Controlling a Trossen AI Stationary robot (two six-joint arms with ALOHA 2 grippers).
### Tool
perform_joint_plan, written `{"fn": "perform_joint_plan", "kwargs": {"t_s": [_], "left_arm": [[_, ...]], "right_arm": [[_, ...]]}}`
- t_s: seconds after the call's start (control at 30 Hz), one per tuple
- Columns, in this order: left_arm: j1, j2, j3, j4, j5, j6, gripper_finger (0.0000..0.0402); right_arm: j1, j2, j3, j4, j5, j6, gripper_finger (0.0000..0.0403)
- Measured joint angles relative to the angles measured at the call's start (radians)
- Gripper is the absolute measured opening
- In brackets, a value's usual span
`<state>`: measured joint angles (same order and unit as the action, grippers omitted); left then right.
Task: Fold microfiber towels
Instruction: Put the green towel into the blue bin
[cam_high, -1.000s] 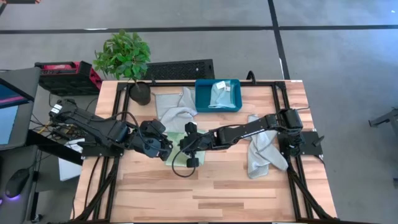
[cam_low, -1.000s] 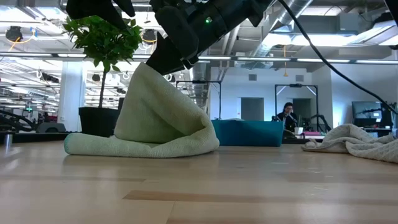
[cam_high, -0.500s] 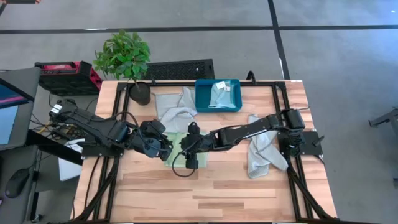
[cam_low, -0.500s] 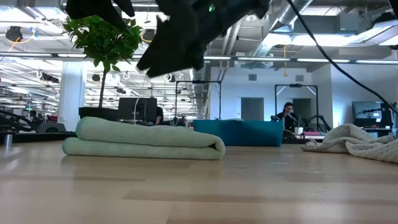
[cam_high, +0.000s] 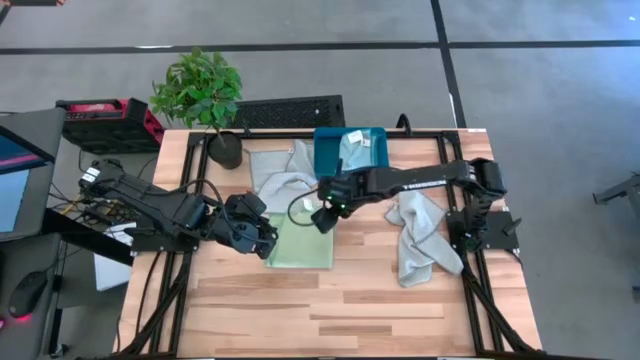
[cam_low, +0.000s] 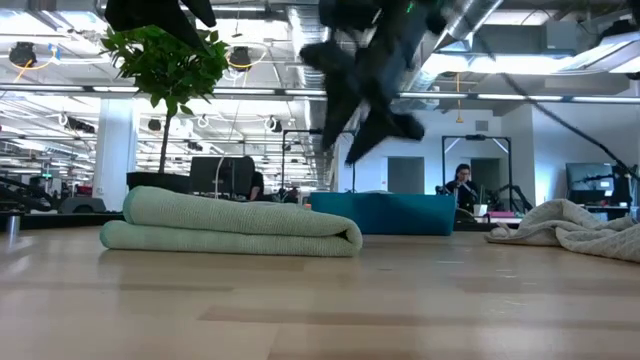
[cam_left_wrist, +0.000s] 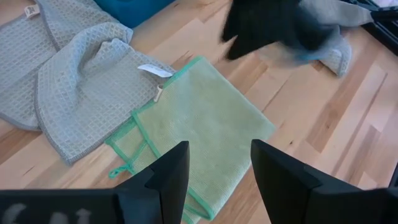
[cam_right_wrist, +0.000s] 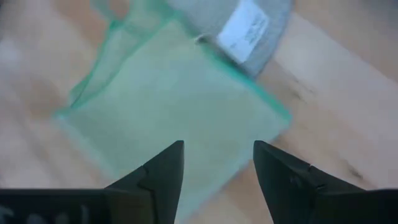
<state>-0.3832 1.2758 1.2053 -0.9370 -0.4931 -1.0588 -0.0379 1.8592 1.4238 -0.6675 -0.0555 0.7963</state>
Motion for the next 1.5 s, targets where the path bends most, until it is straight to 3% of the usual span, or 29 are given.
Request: {"fn": "perform_joint_plan", "kwargs": {"t_s": [0.1,0.17,0.23,0.3,0.4,0.8,1.03,1.5], "left_arm": [[0.000,0.000,0.000,0.000,0.000,0.000,0.0164],[0.000,0.001,0.000,0.001,0.000,0.000,0.0164],[0.000,-0.001,-0.001,0.005,0.002,0.001,0.0164],[0.000,0.001,-0.001,0.004,0.005,0.001,0.0164],[0.000,0.000,0.000,0.005,0.010,0.000,0.0164],[0.000,0.000,-0.001,0.001,0.014,0.007,0.0164],[0.000,0.000,-0.001,0.001,0.013,0.007,0.0164],[0.000,0.000,-0.001,0.006,0.013,0.007,0.0164]], "right_arm": [[-0.030,0.034,-0.015,-0.060,-0.008,0.016,0.0217],[-0.039,0.075,0.001,0.026,-0.029,0.026,0.0217],[-0.052,0.088,-0.013,-0.051,-0.074,0.034,0.0217],[-0.055,0.133,-0.002,0.058,-0.119,0.027,0.0217],[-0.057,0.161,-0.011,0.032,-0.146,0.022,0.0217],[-0.054,0.205,-0.007,0.026,-0.135,0.042,0.0219],[-0.049,0.148,-0.008,-0.024,0.009,0.079,0.0209],[-0.061,0.215,-0.008,0.035,-0.044,0.067,0.0208]]}}
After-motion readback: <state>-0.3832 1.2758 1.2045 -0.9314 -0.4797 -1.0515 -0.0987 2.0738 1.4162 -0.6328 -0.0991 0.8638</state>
